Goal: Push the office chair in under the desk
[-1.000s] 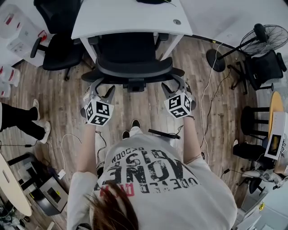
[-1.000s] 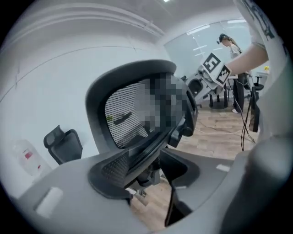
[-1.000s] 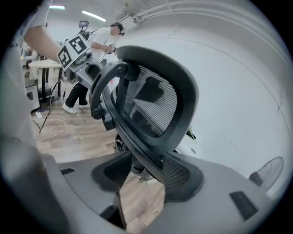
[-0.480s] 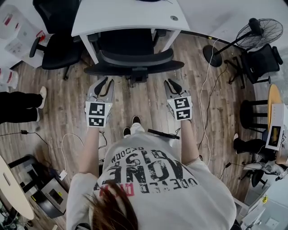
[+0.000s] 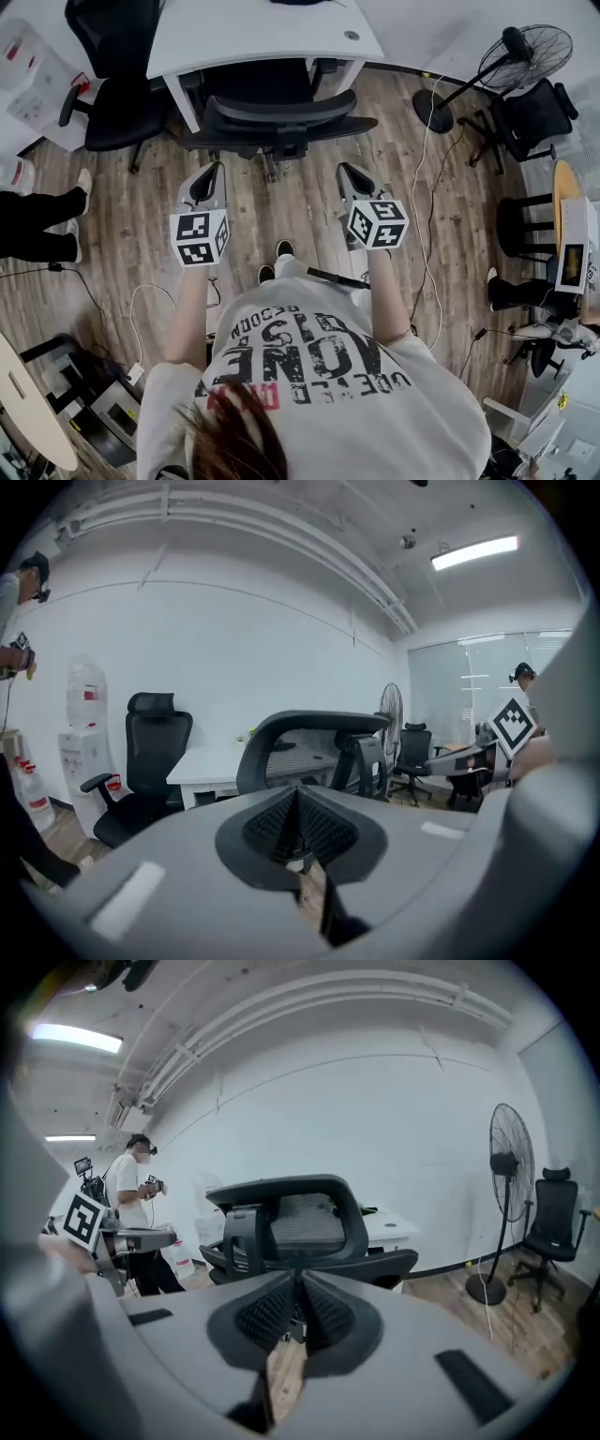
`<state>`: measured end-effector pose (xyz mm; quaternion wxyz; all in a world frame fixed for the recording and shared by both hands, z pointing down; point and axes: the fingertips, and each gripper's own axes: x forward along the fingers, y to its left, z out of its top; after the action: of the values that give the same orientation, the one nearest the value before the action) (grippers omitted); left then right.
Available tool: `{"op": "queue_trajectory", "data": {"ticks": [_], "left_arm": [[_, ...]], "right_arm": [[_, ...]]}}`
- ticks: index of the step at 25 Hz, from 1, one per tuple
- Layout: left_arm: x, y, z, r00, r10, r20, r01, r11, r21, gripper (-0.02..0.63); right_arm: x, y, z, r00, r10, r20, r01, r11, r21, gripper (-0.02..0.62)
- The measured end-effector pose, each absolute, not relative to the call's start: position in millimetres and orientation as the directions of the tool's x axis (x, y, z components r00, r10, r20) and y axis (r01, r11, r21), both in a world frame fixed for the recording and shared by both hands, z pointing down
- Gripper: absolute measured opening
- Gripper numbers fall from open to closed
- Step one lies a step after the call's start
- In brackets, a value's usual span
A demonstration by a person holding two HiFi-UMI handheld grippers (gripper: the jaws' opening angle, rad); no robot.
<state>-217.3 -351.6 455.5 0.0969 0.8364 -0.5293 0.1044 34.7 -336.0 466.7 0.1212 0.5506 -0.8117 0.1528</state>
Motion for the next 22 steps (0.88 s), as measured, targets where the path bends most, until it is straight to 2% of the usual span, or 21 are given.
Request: {"op": "queue_trajectory", "data": {"ticks": [7,15,22], "left_arm": [[-218,-347,402,0.414,-0.899,0.143,-0.910,-0.408,0.066,0.012],[-201,-333,339,0.454,-0.891,0.013,-0.889,-0.454,-0.063,0.012],[-192,-314,312,0.421,-0.905,-0.057,-0.904,-0.413,-0.106,0.012]], "right_arm": [[27,-326,421,-0.371,-0.887,0.276,-0.929,0.358,-0.100,0.029],[17,-318,364,-0.401,-0.896,0.190,-0.915,0.400,-0.041,0.028],[10,-305,329,-0.449,-0.887,0.105,-0.893,0.449,-0.027,0.028]]}}
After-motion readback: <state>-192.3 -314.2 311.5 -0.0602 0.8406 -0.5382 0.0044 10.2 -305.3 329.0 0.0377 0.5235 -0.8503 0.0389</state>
